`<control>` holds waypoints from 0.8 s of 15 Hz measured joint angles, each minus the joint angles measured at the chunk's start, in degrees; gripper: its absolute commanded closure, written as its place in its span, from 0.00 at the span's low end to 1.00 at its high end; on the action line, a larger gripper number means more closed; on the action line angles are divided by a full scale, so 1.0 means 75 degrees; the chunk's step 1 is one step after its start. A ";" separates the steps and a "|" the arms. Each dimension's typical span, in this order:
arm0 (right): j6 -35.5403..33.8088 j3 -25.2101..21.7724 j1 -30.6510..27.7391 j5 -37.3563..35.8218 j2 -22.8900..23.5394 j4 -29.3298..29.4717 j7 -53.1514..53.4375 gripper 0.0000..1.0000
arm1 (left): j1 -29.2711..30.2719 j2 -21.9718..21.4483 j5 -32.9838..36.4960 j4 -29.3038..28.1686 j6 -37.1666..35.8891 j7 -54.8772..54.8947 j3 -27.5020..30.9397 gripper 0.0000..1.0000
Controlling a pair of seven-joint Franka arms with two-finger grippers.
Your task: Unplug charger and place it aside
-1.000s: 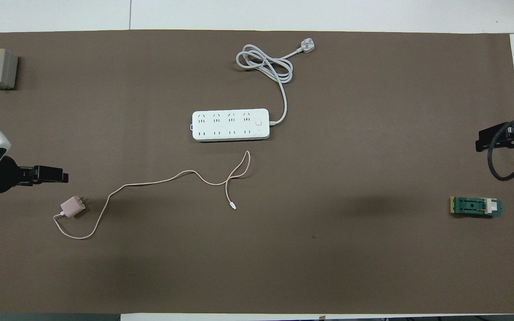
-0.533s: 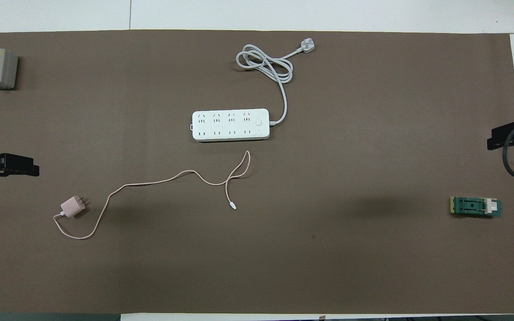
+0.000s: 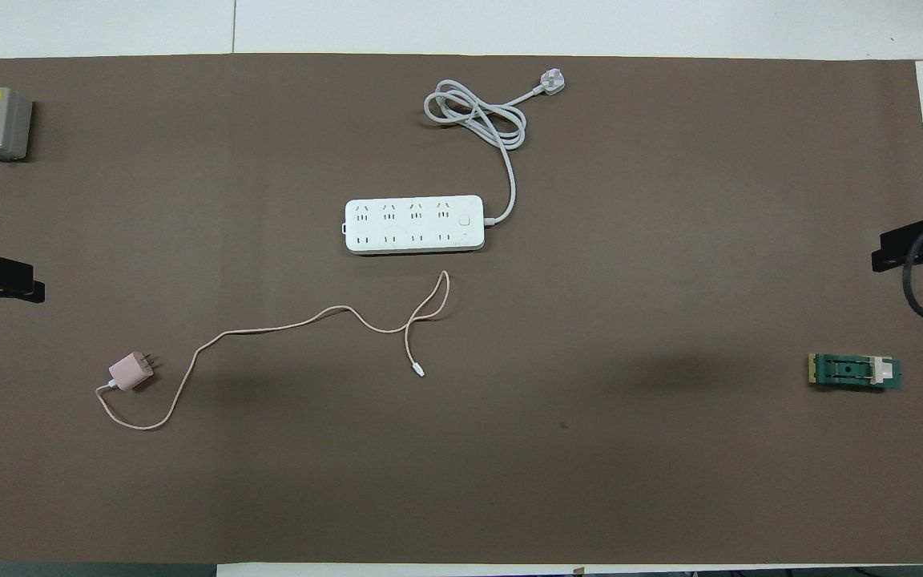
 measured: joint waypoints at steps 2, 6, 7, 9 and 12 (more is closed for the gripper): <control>0.0000 0.0000 0.0000 0.0001 0.0000 0.0001 0.0000 0.00 | -0.0001 0.0137 0.0012 0.0122 -0.0020 0.0000 -0.0006 0.00; 0.0000 0.0008 0.0010 0.0005 0.0000 0.0001 0.0000 0.00 | -0.0022 0.0190 0.0023 0.0161 -0.0020 0.0000 -0.0019 0.00; 0.0000 0.0008 0.0010 0.0005 0.0000 0.0002 0.0000 0.00 | -0.0052 0.0190 0.0023 0.0175 -0.0020 0.0000 -0.0021 0.00; 0.0000 0.0008 0.0010 0.0005 0.0000 0.0003 0.0000 0.00 | -0.0111 0.0190 0.0024 0.0193 -0.0005 0.0000 -0.0024 0.00; -0.0001 0.0008 0.0010 0.0006 0.0000 0.0004 0.0000 0.00 | -0.0117 0.0190 0.0029 0.0212 -0.0007 0.0000 -0.0023 0.00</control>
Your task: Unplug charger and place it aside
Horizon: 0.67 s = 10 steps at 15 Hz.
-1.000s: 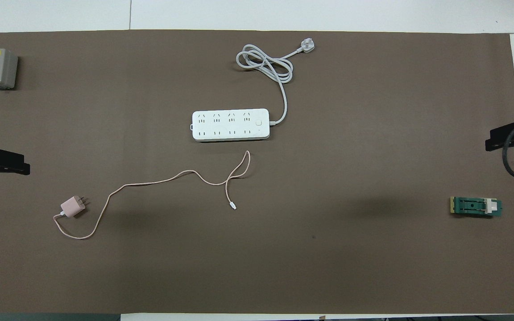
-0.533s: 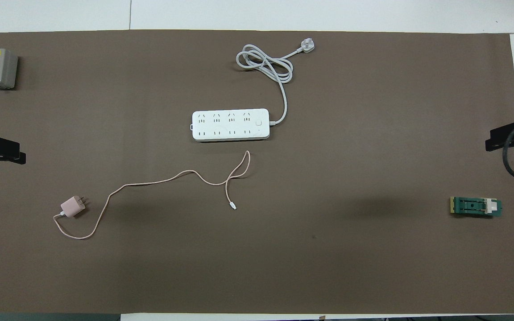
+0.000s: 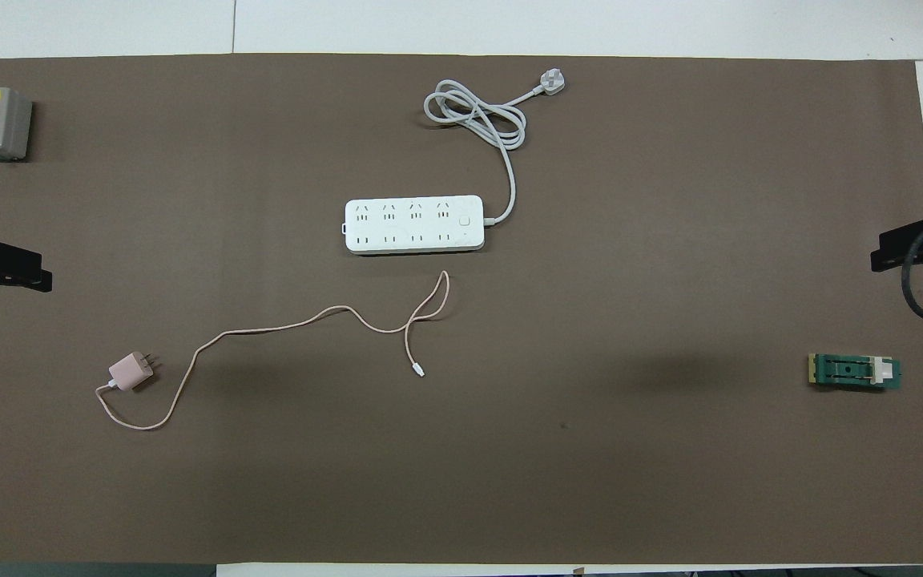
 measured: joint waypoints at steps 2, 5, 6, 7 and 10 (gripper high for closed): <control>0.0000 0.0000 0.0000 0.0000 0.0000 0.0001 0.0000 0.00 | -0.0004 0.0000 0.0003 0.0029 0.0000 0.0000 -0.0001 0.00; 0.0000 0.0000 0.0000 0.0001 0.0000 0.0001 0.0000 0.00 | -0.0083 0.0011 0.0003 0.0051 0.0201 0.0000 -0.0004 0.00; 0.0000 0.0000 0.0000 0.0001 0.0000 0.0001 0.0000 0.00 | -0.0100 0.0023 0.0003 0.0061 0.0280 0.0000 -0.0019 0.00; 0.0000 0.0000 0.0000 0.0001 0.0000 0.0001 0.0000 0.00 | -0.0105 0.0036 0.0003 0.0071 0.0341 0.0000 -0.0026 0.00; 0.0000 0.0000 0.0000 0.0001 0.0000 0.0001 0.0000 0.00 | -0.0106 0.0082 0.0003 0.0081 0.0514 0.0000 -0.0026 0.00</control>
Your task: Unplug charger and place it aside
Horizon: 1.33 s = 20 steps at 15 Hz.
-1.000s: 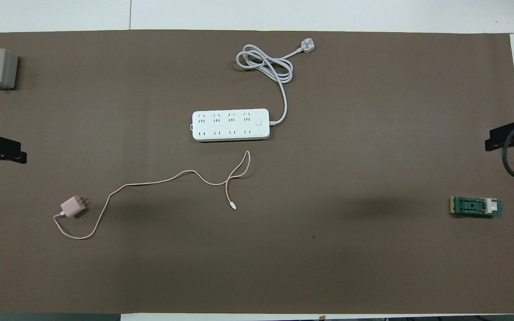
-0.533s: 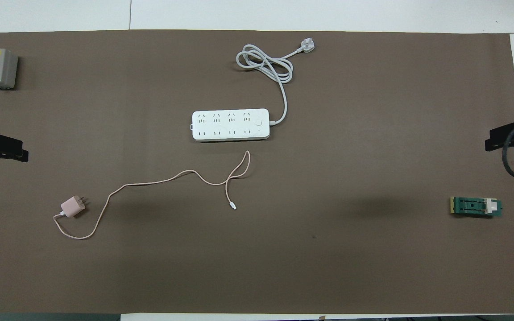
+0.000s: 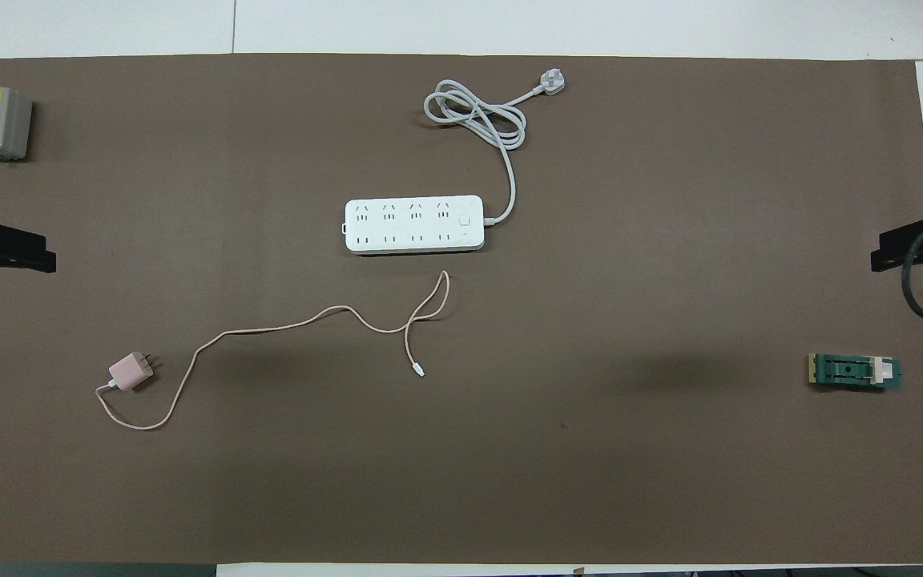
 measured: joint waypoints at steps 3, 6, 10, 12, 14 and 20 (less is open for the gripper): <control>0.0000 0.0000 0.0000 0.0000 0.0000 0.0000 0.0000 0.00 | 0.0000 0.0030 0.0000 0.0004 0.0167 -0.0012 0.0000 0.00; 0.0000 0.0000 0.0000 0.0000 0.0000 0.0000 0.0000 0.00 | -0.0024 0.0046 -0.0001 0.0018 0.0222 -0.0017 -0.0013 0.00; 0.0000 0.0000 0.0000 0.0000 0.0000 0.0000 0.0000 0.00 | -0.0715 0.0045 -0.0001 0.0049 0.0227 -0.0026 0.0510 0.00; 0.0000 0.0000 0.0000 0.0000 0.0000 0.0000 0.0000 0.00 | -0.0917 0.0045 -0.0001 0.0058 0.0228 -0.0026 0.0737 0.00; 0.0000 0.0000 0.0000 0.0000 0.0000 0.0000 0.0000 0.00 | -0.0940 0.0045 -0.0001 0.0065 0.0228 -0.0026 0.0791 0.00; 0.0000 0.0000 0.0000 0.0001 0.0000 0.0000 0.0000 0.00 | -0.1029 0.0073 -0.0001 0.0066 0.0178 -0.0026 0.0775 0.00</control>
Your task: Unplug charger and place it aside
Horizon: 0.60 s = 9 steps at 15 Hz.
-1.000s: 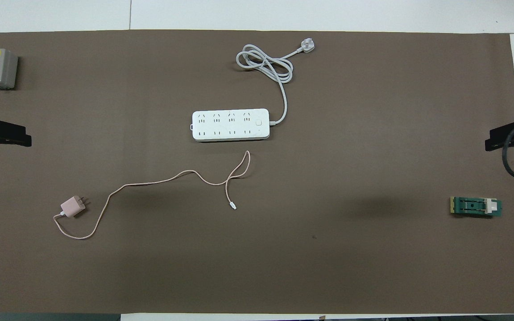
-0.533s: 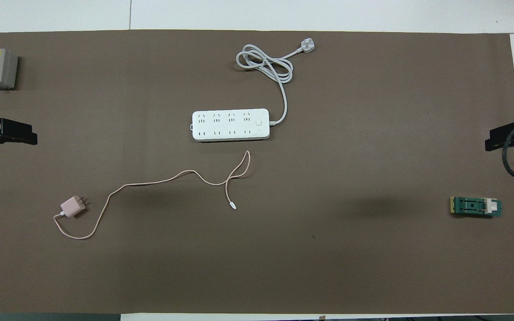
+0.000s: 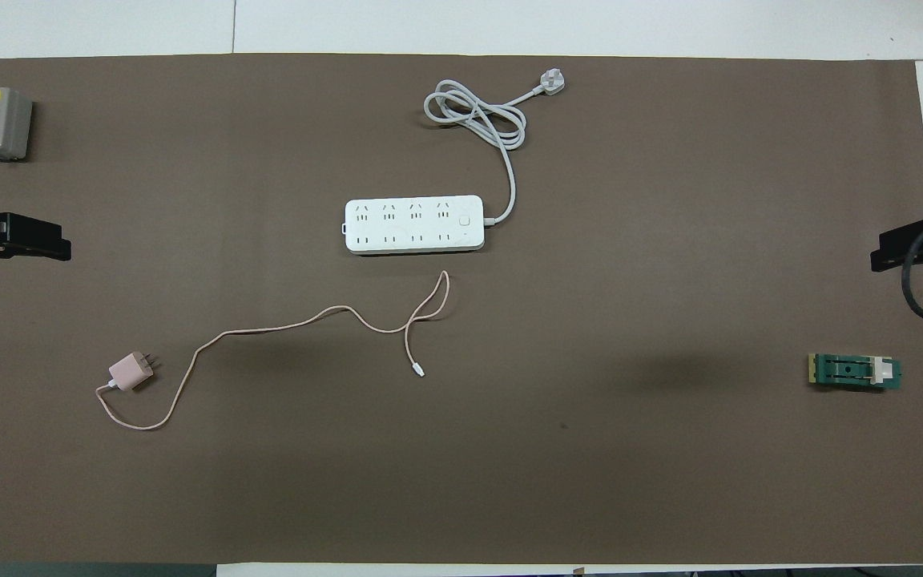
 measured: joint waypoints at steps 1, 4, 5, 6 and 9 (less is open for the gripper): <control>0.0000 0.0000 0.0000 0.0000 0.0000 0.0000 0.0000 0.00 | -0.0015 0.0002 0.0000 0.0000 -0.0061 0.0000 0.0004 0.00; 0.0000 0.0000 0.0000 0.0000 0.0000 0.0000 0.0000 0.00 | -0.0031 0.0002 0.0000 -0.0002 -0.0364 0.0000 0.0004 0.00; 0.0000 0.0000 0.0000 0.0000 0.0000 0.0000 0.0000 0.00 | -0.0036 0.0002 0.0000 -0.0003 -0.0479 0.0000 0.0004 0.00; 0.0000 0.0000 0.0000 0.0000 0.0000 0.0000 0.0000 0.00 | -0.0043 0.0002 0.0000 -0.0003 -0.0560 0.0000 0.0004 0.00; 0.0000 0.0000 0.0000 0.0000 0.0000 0.0000 0.0000 0.00 | -0.0054 0.0002 0.0000 -0.0002 -0.0648 0.0000 0.0001 0.00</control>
